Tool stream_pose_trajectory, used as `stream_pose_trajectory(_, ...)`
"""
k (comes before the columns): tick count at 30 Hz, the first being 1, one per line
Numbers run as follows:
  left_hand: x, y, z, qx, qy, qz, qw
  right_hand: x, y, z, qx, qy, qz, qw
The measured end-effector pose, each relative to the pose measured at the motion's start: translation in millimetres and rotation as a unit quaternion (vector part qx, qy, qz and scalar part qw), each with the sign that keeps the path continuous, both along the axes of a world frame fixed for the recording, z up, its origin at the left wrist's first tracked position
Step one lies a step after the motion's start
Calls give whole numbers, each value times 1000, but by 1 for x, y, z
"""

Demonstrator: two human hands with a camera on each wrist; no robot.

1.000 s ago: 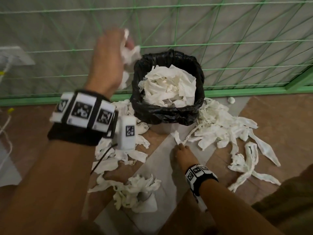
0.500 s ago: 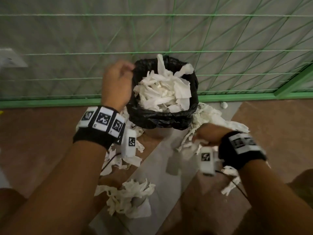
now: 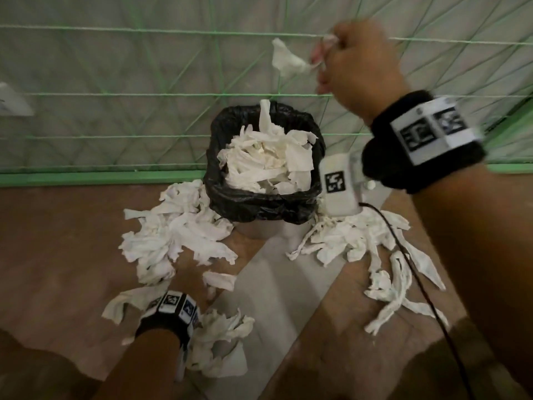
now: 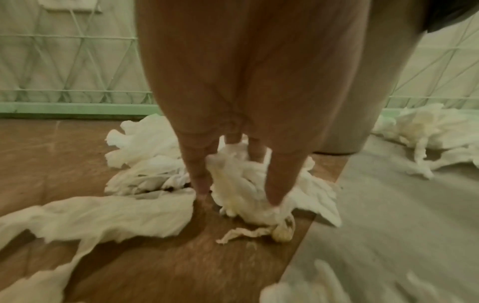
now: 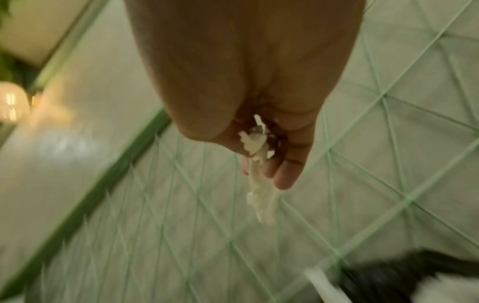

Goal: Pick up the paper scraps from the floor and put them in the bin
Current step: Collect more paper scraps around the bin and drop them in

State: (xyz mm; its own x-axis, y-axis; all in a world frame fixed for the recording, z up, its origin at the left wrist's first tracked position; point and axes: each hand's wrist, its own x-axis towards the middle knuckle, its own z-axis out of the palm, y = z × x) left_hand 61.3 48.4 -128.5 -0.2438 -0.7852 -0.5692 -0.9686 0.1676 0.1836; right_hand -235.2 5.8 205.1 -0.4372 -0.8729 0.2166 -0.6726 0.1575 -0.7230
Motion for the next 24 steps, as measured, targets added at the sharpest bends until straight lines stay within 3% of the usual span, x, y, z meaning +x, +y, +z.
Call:
stream_pose_trajectory(3, -4, -12, 10, -60, 9, -19, 998, 19, -10, -46, 103, 119, 82, 984)
stream_pose_trajectory(5, -3, -20, 15, -78, 13, -14, 997, 18, -7, -68, 126, 113, 108, 980)
stream_pose_trajectory(6, -1, -22, 15, -84, 23, -10, 996, 12, -2, -74, 95, 77, 78, 989)
stream_pose_trajectory(8, 1, -21, 15, -83, 38, 13, 996, -12, 10, -86, 3, -4, -62, 998)
stream_pose_trajectory(10, 4, -20, 19, -98, 27, 39, 994, -50, 31, -107, -24, -53, -217, 975)
stream_pose_trajectory(12, 7, -22, 19, -115, 39, 55, 991, -78, 75, -135, 93, -64, -269, 957)
stream_pose_trajectory(13, 8, -22, 21, -107, 46, 63, 991, -84, 104, -154, 212, -37, -246, 945)
stream_pose_trajectory(15, 10, -22, 25, -99, 55, 78, 991, -82, 161, -204, 443, 20, -183, 877)
stream_pose_trajectory(16, 10, -21, 27, -96, 48, 91, 990, -77, 180, -229, 507, 9, -170, 845)
stream_pose_trajectory(18, 8, -20, 31, -93, 28, 120, 988, -65, 202, -254, 531, -151, -180, 814)
stream_pose_trajectory(20, 4, -17, 37, -112, 8, 116, 987, -48, 205, -271, 576, -163, -153, 786)
stream_pose_trajectory(21, 1, -17, 39, -125, 3, 108, 986, -39, 211, -271, 608, -130, -154, 768)
stream_pose_trajectory(24, -8, -21, 46, -170, 55, 107, 978, -29, 218, -271, 613, 25, -83, 785)
